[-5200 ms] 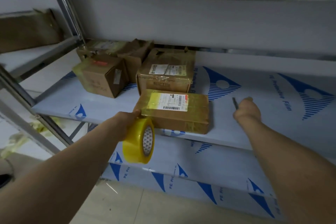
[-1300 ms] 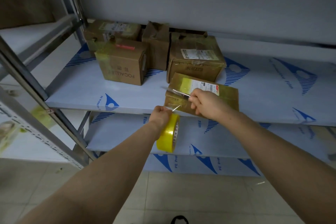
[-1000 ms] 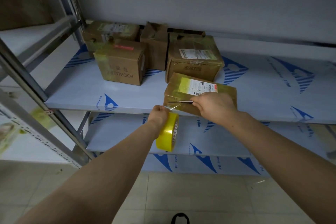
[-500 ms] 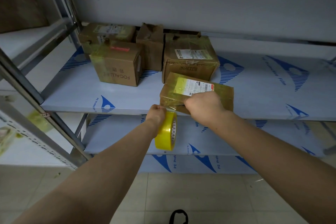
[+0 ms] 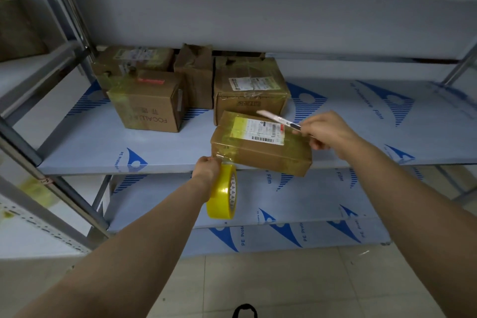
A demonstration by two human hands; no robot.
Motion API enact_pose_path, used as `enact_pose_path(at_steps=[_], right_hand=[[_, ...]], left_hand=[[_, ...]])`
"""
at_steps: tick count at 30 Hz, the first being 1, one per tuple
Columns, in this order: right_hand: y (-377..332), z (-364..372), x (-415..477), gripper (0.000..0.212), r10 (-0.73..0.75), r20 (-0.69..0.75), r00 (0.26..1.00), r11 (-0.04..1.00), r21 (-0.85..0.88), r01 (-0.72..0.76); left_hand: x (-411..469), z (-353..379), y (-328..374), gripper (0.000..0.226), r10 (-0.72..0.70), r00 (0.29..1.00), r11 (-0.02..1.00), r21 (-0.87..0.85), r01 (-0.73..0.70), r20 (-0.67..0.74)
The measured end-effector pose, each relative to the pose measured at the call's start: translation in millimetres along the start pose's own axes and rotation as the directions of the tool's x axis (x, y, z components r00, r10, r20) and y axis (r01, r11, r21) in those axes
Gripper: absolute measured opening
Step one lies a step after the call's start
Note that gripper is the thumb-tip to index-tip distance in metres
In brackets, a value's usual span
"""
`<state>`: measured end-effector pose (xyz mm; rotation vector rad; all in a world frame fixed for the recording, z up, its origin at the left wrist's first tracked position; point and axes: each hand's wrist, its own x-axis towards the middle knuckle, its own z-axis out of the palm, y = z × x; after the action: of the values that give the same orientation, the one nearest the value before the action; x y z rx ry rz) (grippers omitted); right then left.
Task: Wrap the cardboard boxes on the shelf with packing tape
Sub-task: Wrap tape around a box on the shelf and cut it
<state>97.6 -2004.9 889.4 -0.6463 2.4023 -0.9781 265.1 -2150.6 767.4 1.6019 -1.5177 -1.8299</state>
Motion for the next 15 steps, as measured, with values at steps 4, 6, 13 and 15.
enact_pose_path(at_steps=[4, 6, 13, 15], right_hand=[[50.0, 2.2, 29.7, 0.026, 0.271, -0.138, 0.953, 0.861, 0.478, -0.176], [71.4, 3.0, 43.5, 0.031, 0.293, -0.257, 0.921, 0.879, 0.450, -0.154], [88.8, 7.0, 97.7, 0.028, 0.288, -0.230, 0.929, 0.948, -0.067, -0.311], [79.1, 13.4, 97.9, 0.030, 0.137, -0.322, 0.937, 0.948, -0.232, -0.218]], left_hand=[[4.1, 0.9, -0.9, 0.026, 0.003, 1.000, 1.000, -0.004, -0.003, -0.017], [5.8, 3.5, -0.5, 0.027, 0.017, 0.999, 1.000, 0.024, -0.016, -0.036], [5.0, 9.7, 3.6, 0.018, 0.009, 0.997, 0.999, 0.051, -0.005, -0.083], [3.6, 10.6, 5.7, 0.023, 0.008, 0.996, 0.998, 0.059, -0.002, -0.091]])
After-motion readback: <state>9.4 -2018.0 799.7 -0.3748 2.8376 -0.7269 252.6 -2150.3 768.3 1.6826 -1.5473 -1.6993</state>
